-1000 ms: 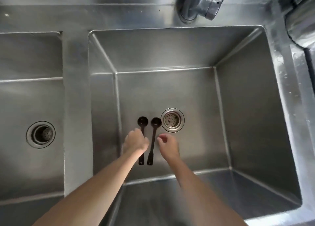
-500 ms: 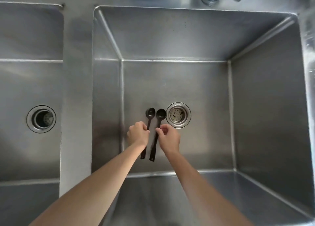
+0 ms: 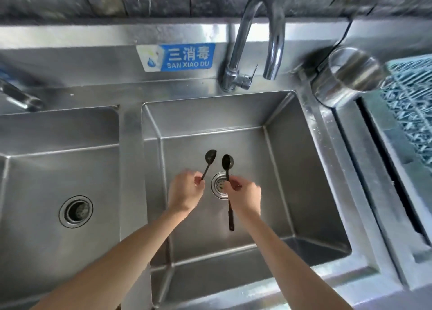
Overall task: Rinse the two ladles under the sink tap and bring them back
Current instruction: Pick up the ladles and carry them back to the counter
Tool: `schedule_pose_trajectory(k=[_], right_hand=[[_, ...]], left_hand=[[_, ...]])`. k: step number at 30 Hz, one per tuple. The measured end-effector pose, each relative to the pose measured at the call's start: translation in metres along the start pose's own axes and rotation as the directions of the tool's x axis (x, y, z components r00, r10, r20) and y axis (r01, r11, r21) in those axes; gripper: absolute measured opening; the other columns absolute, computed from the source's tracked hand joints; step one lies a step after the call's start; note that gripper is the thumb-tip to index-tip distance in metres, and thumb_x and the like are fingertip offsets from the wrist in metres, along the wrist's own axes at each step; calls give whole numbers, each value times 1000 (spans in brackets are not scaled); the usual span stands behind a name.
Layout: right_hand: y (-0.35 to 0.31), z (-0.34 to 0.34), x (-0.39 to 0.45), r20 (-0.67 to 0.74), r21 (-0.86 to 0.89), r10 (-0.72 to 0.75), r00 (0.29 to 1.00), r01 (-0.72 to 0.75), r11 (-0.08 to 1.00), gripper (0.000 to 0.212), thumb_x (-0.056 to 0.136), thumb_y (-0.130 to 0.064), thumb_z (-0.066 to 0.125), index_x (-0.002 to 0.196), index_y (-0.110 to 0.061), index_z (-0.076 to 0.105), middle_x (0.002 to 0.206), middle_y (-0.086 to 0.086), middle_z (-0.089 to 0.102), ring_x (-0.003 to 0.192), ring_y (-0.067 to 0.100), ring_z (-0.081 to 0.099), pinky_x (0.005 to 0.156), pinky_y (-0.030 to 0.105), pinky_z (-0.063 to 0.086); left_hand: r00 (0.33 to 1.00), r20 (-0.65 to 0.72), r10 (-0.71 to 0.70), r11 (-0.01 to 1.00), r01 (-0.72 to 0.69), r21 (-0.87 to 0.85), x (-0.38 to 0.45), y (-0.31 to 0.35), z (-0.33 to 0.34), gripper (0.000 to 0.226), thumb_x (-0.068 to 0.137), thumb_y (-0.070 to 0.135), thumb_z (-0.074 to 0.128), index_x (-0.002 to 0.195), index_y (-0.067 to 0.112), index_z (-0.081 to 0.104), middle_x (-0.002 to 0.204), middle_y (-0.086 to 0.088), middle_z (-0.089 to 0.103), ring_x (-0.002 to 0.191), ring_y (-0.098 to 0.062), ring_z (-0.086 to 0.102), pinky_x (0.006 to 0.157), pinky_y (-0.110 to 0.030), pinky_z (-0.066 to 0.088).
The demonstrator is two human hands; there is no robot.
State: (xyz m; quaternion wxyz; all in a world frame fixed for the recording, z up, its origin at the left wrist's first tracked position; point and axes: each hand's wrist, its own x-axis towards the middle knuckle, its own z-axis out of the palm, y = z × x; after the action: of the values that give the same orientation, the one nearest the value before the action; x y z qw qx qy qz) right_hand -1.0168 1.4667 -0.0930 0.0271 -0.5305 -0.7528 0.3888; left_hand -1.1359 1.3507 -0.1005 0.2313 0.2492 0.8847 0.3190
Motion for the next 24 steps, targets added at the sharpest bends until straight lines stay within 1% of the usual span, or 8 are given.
schedule_pose_trajectory(k=[4, 8, 11, 13, 16, 19, 22, 24], right_hand=[[-27, -45, -13, -105, -91, -116, 988, 107, 990, 11, 79, -26, 66, 83, -21, 75, 75, -1, 75, 72, 28, 70, 64, 33, 56], [-42, -71, -22, -238, -197, -310, 921, 267, 943, 7, 83, -24, 68, 85, -22, 75, 86, -3, 68, 68, 26, 62, 61, 32, 50], [-42, -83, -23, -43, -391, -116, 992, 91, 916, 13, 83, -17, 60, 77, -7, 65, 84, 6, 61, 75, 36, 60, 62, 33, 45], [-36, -90, -25, -38, -403, -60, 997, 40, 914, 13, 81, -15, 57, 77, -5, 65, 87, 9, 63, 78, 39, 61, 62, 32, 43], [-32, -96, -37, -174, -348, -153, 973, 85, 934, 17, 81, -13, 57, 65, -8, 54, 80, 7, 59, 66, 38, 54, 57, 33, 41], [-31, -99, -48, -289, -256, -242, 926, 169, 952, 17, 83, -11, 62, 67, -11, 58, 77, 6, 59, 62, 37, 53, 55, 36, 47], [-29, -100, -52, -116, -305, -71, 991, 33, 952, 18, 82, -10, 58, 65, -13, 53, 78, 7, 58, 69, 36, 53, 63, 35, 46], [-22, -98, -56, -51, -328, 9, 999, -25, 944, 17, 81, -9, 55, 65, -11, 49, 76, 8, 58, 70, 36, 52, 63, 34, 44]], left_hand=[[992, 8, 127, 976, -126, 179, -4, 26, -47, 11, 80, 15, 62, 74, 13, 71, 74, -3, 65, 66, -25, 65, 63, -40, 55], [960, -17, 280, 913, -261, 312, -8, 40, -76, 14, 80, 9, 62, 75, 13, 74, 74, -6, 62, 67, -30, 63, 60, -39, 53], [954, 165, 249, 753, -298, 587, -11, 44, -88, 21, 87, 7, 57, 92, 12, 77, 96, -8, 66, 86, -31, 68, 69, -39, 54], [952, 216, 217, 698, -306, 647, -11, 45, -96, 22, 89, 7, 55, 95, 12, 76, 104, -7, 66, 92, -30, 67, 74, -40, 55], [946, 149, 287, 719, -316, 619, -13, 51, -103, 20, 88, 11, 59, 92, 17, 78, 98, -5, 67, 88, -30, 68, 67, -37, 54], [921, 48, 388, 758, -348, 552, -21, 56, -109, 10, 77, 7, 72, 76, 15, 77, 79, -7, 66, 69, -32, 68, 52, -35, 53], [956, 149, 255, 698, -288, 656, -23, 50, -111, 16, 85, 7, 63, 88, 14, 77, 94, -7, 68, 83, -33, 70, 66, -37, 55], [970, 135, 203, 769, -243, 591, -26, 43, -111, 18, 86, 7, 59, 84, 11, 76, 89, -7, 66, 86, -36, 69, 67, -36, 51]])
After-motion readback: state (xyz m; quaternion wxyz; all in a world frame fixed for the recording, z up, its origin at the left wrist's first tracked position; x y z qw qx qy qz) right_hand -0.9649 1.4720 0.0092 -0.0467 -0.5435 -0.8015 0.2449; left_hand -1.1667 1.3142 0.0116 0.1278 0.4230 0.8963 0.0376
